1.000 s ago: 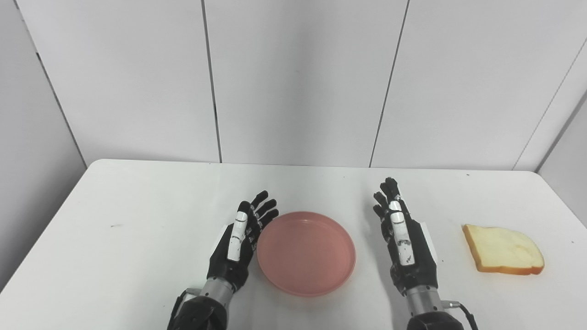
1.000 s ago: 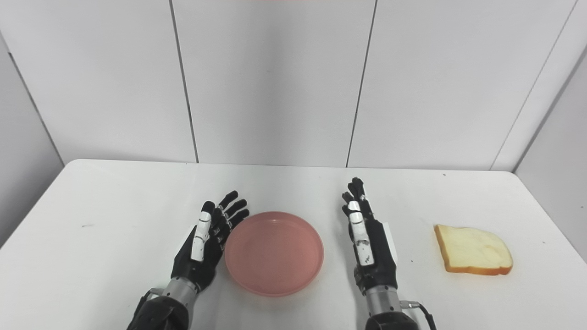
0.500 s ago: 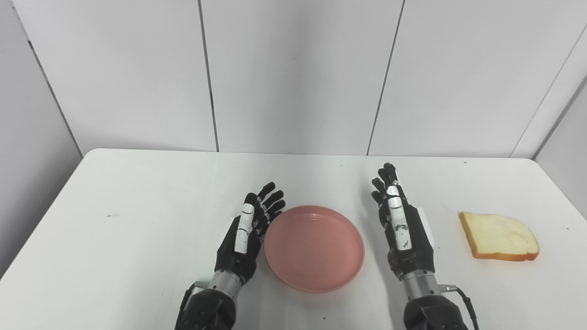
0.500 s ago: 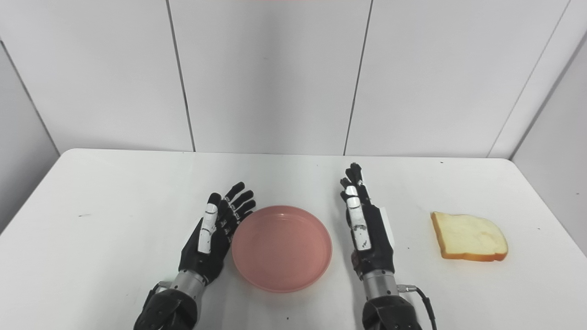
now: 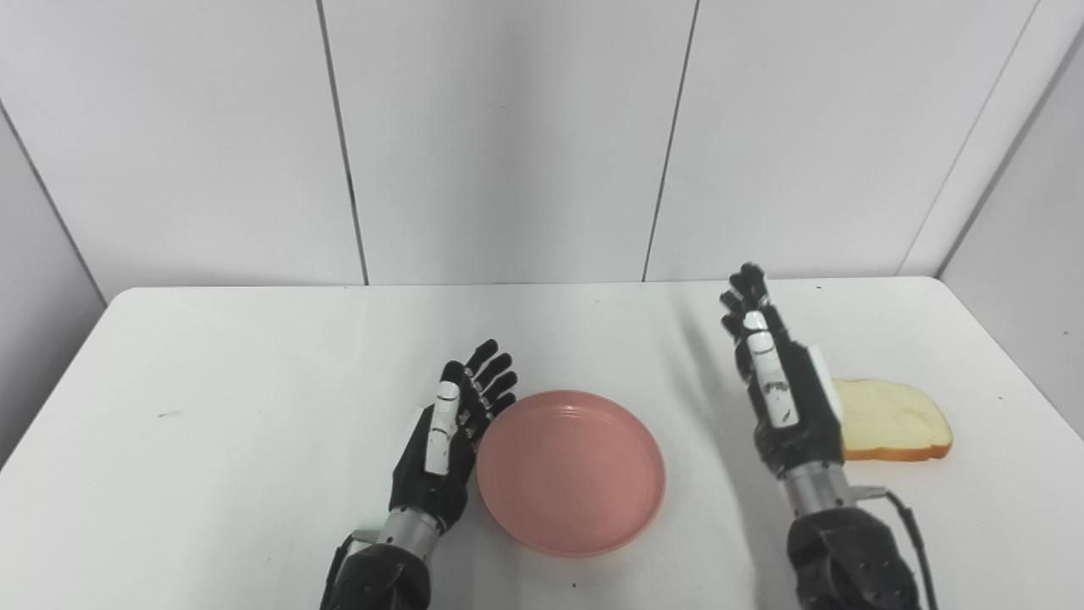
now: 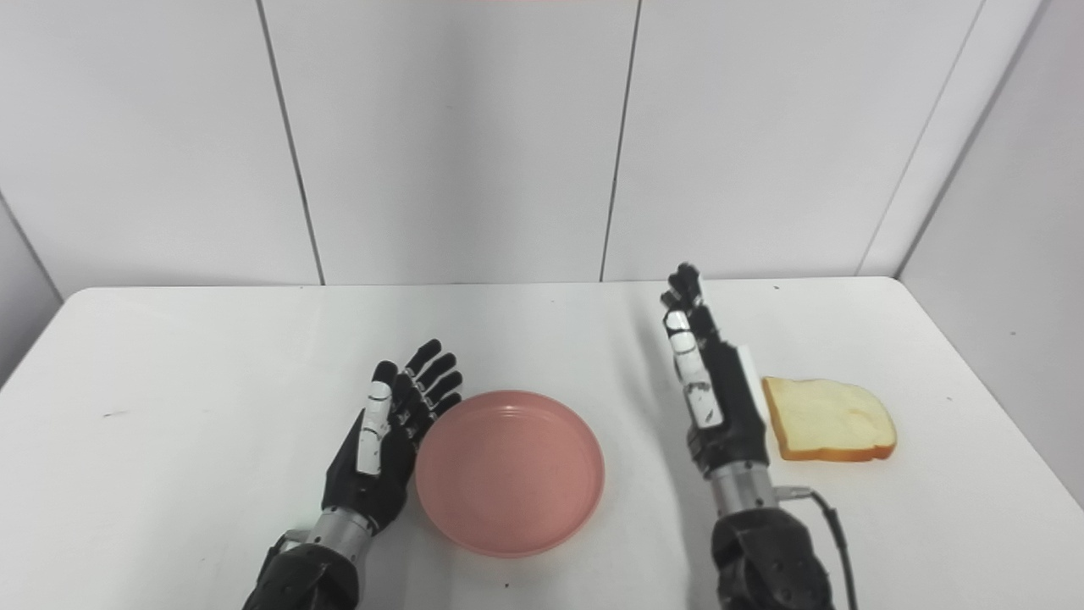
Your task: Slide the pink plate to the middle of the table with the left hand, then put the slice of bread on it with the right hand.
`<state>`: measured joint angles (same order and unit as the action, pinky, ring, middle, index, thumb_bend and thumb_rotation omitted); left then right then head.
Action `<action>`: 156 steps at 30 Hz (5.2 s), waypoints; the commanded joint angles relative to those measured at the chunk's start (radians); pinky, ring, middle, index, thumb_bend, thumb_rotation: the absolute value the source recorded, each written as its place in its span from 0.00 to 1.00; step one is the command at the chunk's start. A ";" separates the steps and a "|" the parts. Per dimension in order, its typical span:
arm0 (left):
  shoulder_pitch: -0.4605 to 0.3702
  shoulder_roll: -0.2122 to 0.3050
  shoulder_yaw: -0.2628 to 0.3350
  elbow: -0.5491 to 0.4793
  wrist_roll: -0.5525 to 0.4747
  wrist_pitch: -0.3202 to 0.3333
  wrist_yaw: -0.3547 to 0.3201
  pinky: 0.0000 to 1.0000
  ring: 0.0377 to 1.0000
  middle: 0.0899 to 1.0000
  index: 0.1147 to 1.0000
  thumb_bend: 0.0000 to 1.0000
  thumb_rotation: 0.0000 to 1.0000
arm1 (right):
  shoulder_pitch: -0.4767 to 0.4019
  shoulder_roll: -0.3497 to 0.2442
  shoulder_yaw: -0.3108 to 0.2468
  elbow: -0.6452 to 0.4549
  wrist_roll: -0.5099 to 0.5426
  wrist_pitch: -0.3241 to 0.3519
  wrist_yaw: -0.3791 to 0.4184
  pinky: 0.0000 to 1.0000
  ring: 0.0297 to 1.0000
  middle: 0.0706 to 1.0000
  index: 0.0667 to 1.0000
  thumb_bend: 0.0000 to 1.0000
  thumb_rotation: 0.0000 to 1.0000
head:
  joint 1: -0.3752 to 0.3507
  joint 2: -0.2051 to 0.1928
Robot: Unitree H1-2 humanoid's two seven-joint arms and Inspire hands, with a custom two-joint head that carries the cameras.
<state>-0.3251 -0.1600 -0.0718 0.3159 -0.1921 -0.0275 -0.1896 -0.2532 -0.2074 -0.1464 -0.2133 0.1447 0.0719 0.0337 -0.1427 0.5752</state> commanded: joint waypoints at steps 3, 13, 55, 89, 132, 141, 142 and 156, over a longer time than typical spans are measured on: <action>-0.015 -0.004 0.007 0.029 0.012 -0.010 0.017 0.94 0.91 0.91 0.88 0.73 0.98 | -0.054 -0.126 -0.033 -0.071 -0.033 0.057 0.026 0.92 0.94 0.94 0.94 0.73 0.60 | -0.022 -0.011; -0.032 0.003 0.011 0.055 0.026 -0.026 0.032 0.95 0.93 0.92 0.90 0.71 1.00 | -0.055 -0.443 -0.101 -0.026 -0.044 0.117 0.159 0.94 0.94 0.94 0.95 0.75 0.49 | -0.109 -0.032; -0.016 0.049 0.045 0.002 -0.010 0.016 -0.016 1.00 0.94 0.93 0.92 0.71 0.99 | -0.169 -0.819 0.213 0.253 -0.501 0.097 0.495 0.90 0.97 0.97 0.94 1.00 0.20 | -0.332 -0.072; 0.001 0.043 0.044 -0.049 -0.014 0.061 -0.013 0.99 0.95 0.93 0.92 0.69 1.00 | -0.245 -0.801 0.355 0.337 -0.703 0.092 0.613 0.86 0.97 0.99 0.98 1.00 0.25 | -0.336 -0.038; 0.009 0.036 0.044 -0.087 -0.014 0.094 0.000 0.99 0.94 0.92 0.91 0.69 1.00 | -0.223 -0.731 0.371 0.347 -0.790 0.072 0.555 0.67 0.77 0.81 0.80 0.82 0.08 | -0.334 -0.016; 0.011 0.032 0.043 -0.094 -0.013 0.098 0.005 0.98 0.94 0.92 0.91 0.69 1.00 | -0.203 -0.713 0.355 0.354 -0.775 0.026 0.478 0.56 0.60 0.65 0.69 0.78 0.01 | -0.333 -0.016; 0.011 0.032 0.044 -0.094 -0.015 0.100 0.005 0.99 0.94 0.92 0.91 0.69 1.00 | -0.203 -0.712 0.353 0.361 -0.772 0.012 0.463 0.53 0.57 0.62 0.65 0.77 0.01 | -0.333 -0.016; 0.012 0.027 0.043 -0.099 -0.016 0.108 0.006 0.98 0.94 0.92 0.91 0.69 1.00 | -0.188 -0.699 0.319 0.361 -0.761 -0.016 0.360 0.32 0.37 0.41 0.47 0.53 0.00 | -0.330 -0.016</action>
<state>-0.3077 -0.1239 -0.0288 0.2293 -0.1975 0.0664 -0.1910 -0.4197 -0.8869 0.2027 0.1660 -0.6273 0.0836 0.4196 -0.4740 0.5584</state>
